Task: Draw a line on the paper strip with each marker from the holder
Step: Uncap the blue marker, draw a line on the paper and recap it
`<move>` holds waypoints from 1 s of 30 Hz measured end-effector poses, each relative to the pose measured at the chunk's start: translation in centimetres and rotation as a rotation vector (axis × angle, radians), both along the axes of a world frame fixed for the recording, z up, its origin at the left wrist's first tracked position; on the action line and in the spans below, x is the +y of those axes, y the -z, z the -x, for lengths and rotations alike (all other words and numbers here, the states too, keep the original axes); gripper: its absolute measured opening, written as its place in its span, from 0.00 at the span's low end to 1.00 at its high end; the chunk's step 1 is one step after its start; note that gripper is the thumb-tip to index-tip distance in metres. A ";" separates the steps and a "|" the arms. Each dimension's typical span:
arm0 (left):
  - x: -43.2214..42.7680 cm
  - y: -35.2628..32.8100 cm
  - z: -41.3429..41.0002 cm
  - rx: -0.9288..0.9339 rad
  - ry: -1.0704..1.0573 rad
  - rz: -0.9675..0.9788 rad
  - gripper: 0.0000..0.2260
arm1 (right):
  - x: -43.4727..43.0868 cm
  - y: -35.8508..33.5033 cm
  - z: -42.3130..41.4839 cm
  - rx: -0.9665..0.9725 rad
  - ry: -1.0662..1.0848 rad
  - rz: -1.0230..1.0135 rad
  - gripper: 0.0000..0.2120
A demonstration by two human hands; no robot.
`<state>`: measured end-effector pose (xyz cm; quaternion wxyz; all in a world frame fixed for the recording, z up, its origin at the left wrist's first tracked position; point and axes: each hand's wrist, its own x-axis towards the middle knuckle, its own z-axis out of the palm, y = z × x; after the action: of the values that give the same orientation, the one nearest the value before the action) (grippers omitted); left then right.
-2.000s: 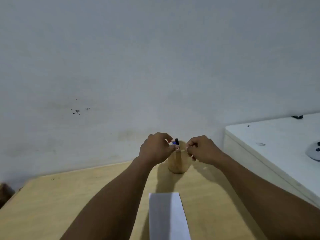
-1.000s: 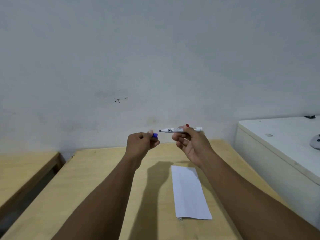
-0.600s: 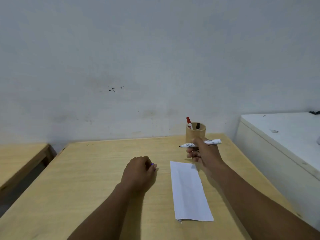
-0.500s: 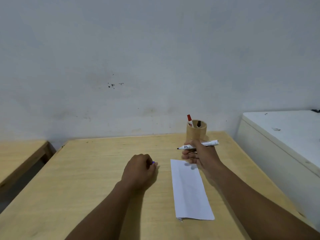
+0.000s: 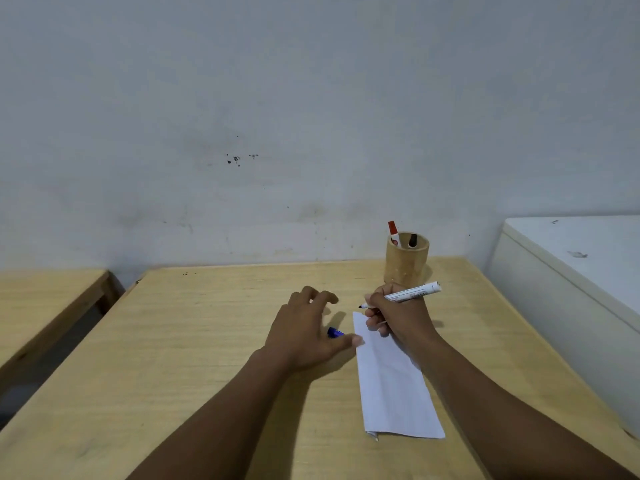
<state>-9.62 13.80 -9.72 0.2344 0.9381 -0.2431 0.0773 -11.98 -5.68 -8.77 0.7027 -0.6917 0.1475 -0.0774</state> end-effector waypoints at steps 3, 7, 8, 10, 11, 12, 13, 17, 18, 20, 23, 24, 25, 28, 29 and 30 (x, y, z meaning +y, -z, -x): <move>-0.8 0.5 0.4 0.001 0.075 -0.097 0.34 | 0.1 0.4 -0.6 0.044 -0.018 0.086 0.07; -0.7 1.8 0.2 0.019 0.077 -0.107 0.32 | 0.2 1.2 -0.7 0.054 0.007 0.222 0.10; -0.7 1.9 0.1 0.023 0.074 -0.108 0.32 | 0.2 1.5 -0.5 0.041 0.015 0.259 0.10; -0.8 1.9 -0.1 0.040 0.061 -0.116 0.33 | 0.3 1.8 -0.2 0.017 0.041 0.317 0.09; -0.9 1.8 -0.2 0.055 0.051 -0.121 0.34 | 0.3 1.9 -0.1 0.009 0.048 0.337 0.09; -1.0 1.7 -0.2 0.069 0.042 -0.125 0.34 | 0.3 2.0 -0.2 0.005 0.048 0.351 0.09; -1.0 1.6 -0.3 0.084 0.036 -0.128 0.34 | 0.3 2.1 -0.2 -0.001 0.039 0.360 0.09; -1.1 1.4 -0.5 0.129 0.032 -0.133 0.34 | 0.3 2.3 -0.4 -0.016 0.010 0.394 0.10; -1.1 1.4 -0.5 0.136 0.035 -0.136 0.34 | 0.2 2.4 -0.4 -0.020 0.011 0.384 0.11; -1.1 1.2 -0.5 0.148 0.039 -0.135 0.34 | 0.3 2.5 -0.5 -0.023 0.012 0.388 0.10; -1.0 1.0 -0.6 0.163 0.038 -0.134 0.33 | 0.4 2.6 -0.6 -0.007 -0.004 0.442 0.08; -1.0 1.0 -0.6 0.167 0.036 -0.138 0.33 | 0.4 2.5 -0.6 0.006 -0.006 0.436 0.08; -1.0 0.9 -0.5 0.171 0.032 -0.139 0.33 | 0.3 2.3 -0.5 0.018 -0.008 0.416 0.08; -0.9 0.6 -0.5 0.242 0.018 -0.059 0.32 | 0.1 1.7 -0.6 0.039 0.025 0.261 0.10; -0.8 0.3 -0.7 0.278 0.022 -0.016 0.30 | 0.0 1.4 -0.6 0.040 0.053 0.147 0.10; -0.5 0.0 -0.8 0.308 0.038 0.011 0.26 | -0.2 1.0 -0.7 0.040 0.084 0.021 0.09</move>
<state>-8.79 13.31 -9.71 0.2752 0.9329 -0.2215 -0.0705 -11.28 -5.92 -9.78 0.6885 -0.6936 0.1896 -0.0947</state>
